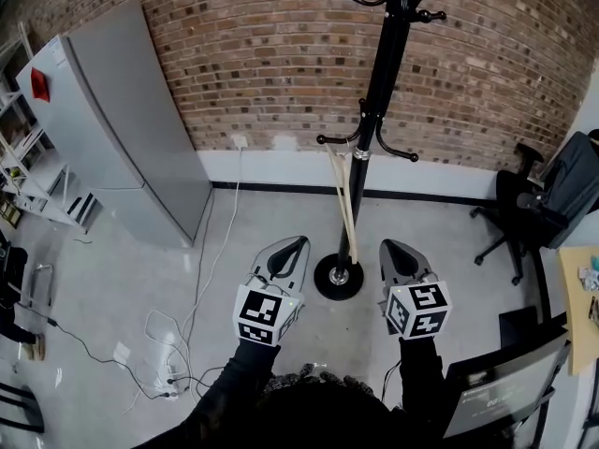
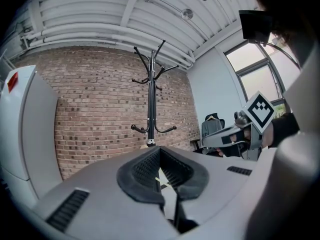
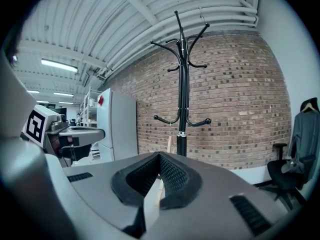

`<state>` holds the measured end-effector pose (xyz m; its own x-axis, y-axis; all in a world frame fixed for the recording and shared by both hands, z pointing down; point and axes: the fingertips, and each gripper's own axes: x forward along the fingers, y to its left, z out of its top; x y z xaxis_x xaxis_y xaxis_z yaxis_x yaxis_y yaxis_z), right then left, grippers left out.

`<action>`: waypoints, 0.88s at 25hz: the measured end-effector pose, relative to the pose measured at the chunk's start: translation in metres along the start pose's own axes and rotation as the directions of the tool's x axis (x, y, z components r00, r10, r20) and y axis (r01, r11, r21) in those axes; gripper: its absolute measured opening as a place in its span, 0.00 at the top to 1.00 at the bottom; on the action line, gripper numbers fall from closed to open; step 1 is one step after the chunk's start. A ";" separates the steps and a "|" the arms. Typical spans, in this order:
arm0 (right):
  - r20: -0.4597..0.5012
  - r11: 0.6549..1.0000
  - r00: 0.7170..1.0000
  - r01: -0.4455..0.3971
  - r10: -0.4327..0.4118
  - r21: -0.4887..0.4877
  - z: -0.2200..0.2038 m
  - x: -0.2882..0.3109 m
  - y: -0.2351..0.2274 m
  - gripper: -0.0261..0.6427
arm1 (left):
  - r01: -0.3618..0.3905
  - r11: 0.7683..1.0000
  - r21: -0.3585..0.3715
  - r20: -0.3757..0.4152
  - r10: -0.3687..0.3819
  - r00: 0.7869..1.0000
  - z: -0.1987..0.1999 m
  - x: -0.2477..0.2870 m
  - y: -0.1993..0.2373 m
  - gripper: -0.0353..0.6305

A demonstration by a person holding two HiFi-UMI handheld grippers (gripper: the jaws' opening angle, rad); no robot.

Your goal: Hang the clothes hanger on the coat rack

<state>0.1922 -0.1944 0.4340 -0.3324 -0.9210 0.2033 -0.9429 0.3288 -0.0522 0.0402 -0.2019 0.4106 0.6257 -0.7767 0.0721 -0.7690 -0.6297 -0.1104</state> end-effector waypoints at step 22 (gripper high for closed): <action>-0.030 0.999 0.999 0.038 -0.039 -0.035 0.002 -0.002 0.043 0.95 | 0.031 1.000 -0.002 0.018 -0.031 0.999 0.005 -0.039 0.025 0.94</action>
<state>0.1525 -0.1793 0.4292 -0.2945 -0.9266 0.2340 -0.9537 0.3006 -0.0102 -0.0031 -0.1873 0.3998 0.6519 -0.7562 0.0573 -0.7491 -0.6539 -0.1060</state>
